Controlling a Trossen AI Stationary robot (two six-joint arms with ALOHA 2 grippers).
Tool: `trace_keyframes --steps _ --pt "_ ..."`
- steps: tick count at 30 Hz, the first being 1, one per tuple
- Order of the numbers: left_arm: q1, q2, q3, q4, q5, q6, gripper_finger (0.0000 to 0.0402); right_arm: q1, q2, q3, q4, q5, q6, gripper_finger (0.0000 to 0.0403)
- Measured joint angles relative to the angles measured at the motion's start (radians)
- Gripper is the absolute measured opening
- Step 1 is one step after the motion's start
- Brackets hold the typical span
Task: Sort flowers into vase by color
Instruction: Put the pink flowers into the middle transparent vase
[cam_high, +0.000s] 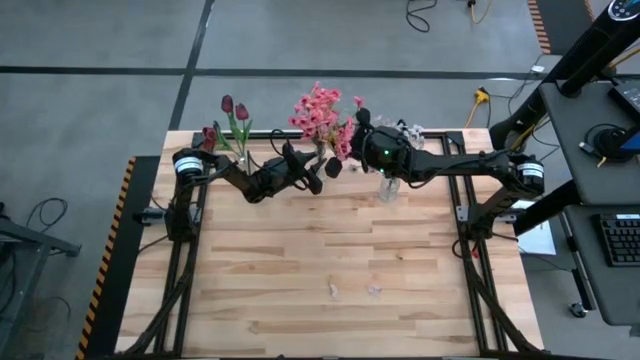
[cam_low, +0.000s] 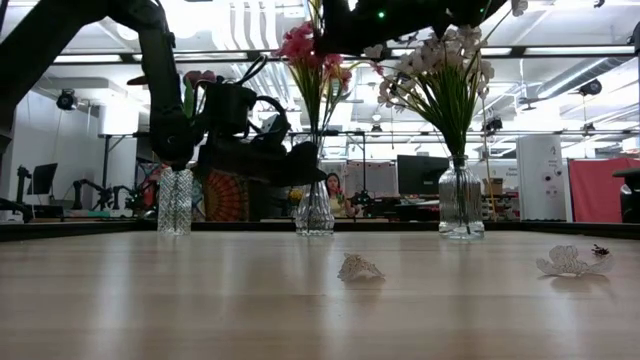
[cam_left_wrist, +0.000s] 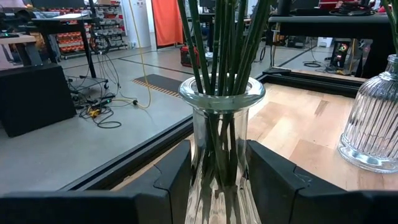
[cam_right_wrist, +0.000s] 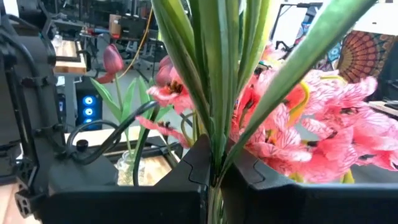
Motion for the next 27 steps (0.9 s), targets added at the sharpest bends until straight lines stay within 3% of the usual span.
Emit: trace_keyframes --steps 16,27 --pt "0.000 0.000 0.000 0.000 0.000 0.000 0.0121 0.000 0.000 0.000 -0.006 0.000 0.000 0.0015" --pt "0.000 0.000 0.000 0.000 -0.001 0.000 0.0121 0.000 0.000 0.000 -0.032 0.005 0.031 0.0109"
